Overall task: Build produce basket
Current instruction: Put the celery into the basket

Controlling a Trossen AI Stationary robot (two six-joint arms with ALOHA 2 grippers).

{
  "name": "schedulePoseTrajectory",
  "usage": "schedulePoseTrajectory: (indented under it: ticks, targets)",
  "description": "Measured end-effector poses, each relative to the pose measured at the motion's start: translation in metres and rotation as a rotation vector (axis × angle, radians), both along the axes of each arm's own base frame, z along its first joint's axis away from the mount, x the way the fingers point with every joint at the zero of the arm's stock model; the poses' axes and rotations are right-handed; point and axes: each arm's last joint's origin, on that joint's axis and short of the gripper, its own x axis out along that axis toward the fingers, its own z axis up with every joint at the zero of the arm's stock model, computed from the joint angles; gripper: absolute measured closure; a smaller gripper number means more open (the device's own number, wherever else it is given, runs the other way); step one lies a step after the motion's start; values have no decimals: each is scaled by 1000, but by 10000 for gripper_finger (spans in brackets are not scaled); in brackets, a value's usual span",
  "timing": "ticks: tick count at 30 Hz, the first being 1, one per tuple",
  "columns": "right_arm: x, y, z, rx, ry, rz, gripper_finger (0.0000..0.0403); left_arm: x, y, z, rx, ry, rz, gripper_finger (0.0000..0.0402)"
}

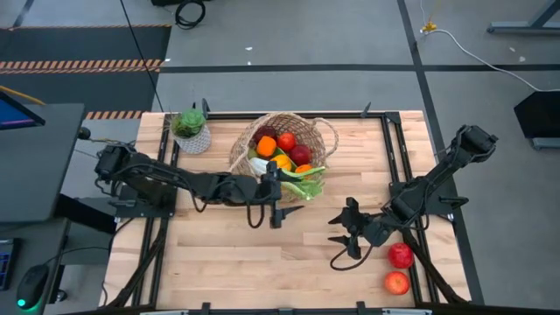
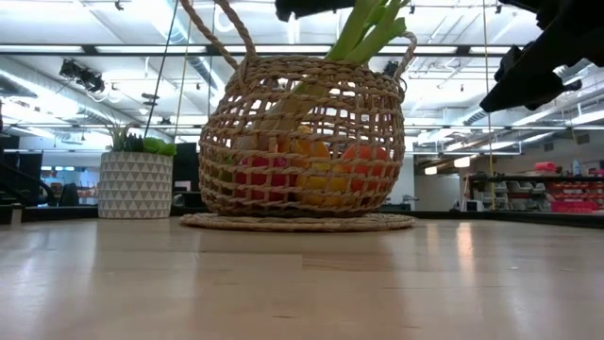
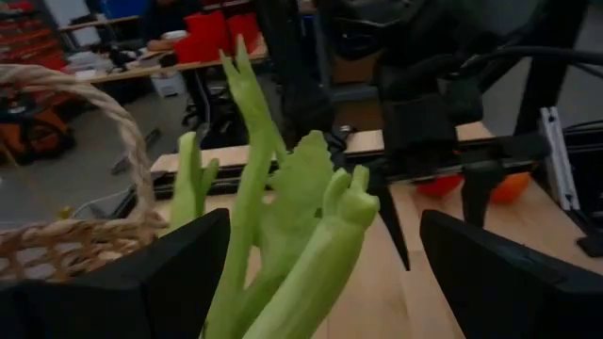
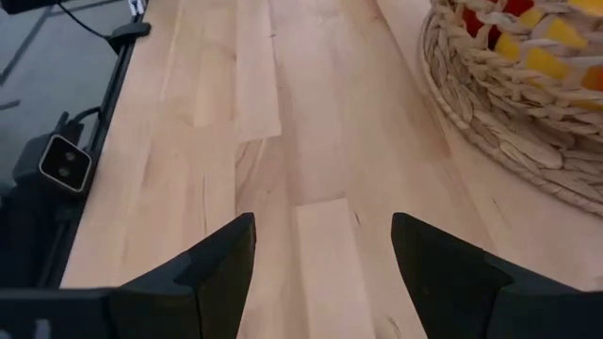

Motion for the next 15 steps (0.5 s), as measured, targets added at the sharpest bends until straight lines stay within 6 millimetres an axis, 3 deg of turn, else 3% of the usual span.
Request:
schedulePoseTrajectory:
  ticks: [4,15]
  targets:
    - [0,0,-1,-16,8,12,148,7,4,0,-13,0,-72,47]
    - [0,-1,-1,-15,15,12,148,8,9,0,-11,-4,-33,47]
